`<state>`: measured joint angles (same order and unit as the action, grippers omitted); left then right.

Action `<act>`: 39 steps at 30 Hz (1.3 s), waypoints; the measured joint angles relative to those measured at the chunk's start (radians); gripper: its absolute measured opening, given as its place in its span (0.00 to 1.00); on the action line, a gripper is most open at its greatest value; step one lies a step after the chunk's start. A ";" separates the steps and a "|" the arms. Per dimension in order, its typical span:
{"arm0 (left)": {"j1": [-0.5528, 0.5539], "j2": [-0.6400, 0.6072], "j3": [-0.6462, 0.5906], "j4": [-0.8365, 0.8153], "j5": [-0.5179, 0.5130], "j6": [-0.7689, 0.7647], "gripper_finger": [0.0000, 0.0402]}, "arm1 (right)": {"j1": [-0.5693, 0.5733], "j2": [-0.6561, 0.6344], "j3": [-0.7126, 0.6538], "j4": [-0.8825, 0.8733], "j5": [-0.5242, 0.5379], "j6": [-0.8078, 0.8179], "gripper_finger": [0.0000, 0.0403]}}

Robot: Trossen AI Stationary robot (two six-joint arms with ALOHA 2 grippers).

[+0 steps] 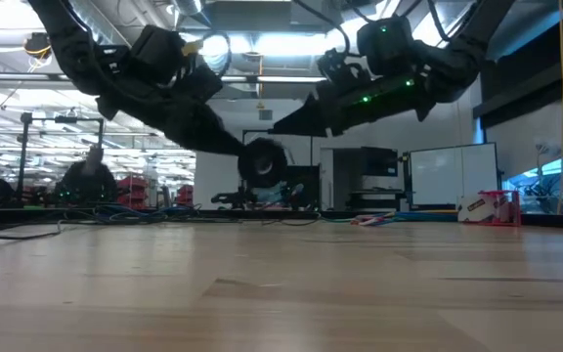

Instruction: Coiling cords

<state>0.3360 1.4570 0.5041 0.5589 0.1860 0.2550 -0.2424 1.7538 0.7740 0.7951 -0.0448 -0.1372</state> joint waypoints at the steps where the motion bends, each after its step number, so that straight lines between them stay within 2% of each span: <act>1: -0.004 0.000 0.000 0.020 0.000 0.000 0.01 | 0.000 0.000 0.003 -0.004 0.000 0.000 0.44; 4: -0.010 0.000 0.000 0.058 0.001 0.001 0.01 | 0.000 0.000 0.010 -0.016 -0.010 -0.004 0.44; 11: -0.011 0.000 0.000 0.063 0.001 0.003 0.01 | 0.000 0.000 0.011 -0.028 -0.168 -0.024 0.44; 21: -0.016 0.000 0.000 0.088 -0.001 0.007 0.01 | 0.000 0.000 0.011 -0.068 -0.176 -0.028 0.42; 27: -0.022 0.000 0.000 0.098 -0.001 0.007 0.01 | 0.001 0.000 0.011 -0.079 -0.176 -0.054 0.30; 35: -0.035 0.000 0.000 0.130 -0.001 0.021 0.01 | 0.001 0.000 0.011 -0.091 -0.176 -0.068 0.05; 39: -0.035 0.000 0.000 0.128 -0.002 0.018 0.01 | 0.001 0.000 0.011 -0.091 -0.163 -0.082 0.04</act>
<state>0.3008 1.4570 0.5045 0.6872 0.1845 0.2725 -0.2417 1.7538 0.7849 0.7040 -0.2083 -0.2191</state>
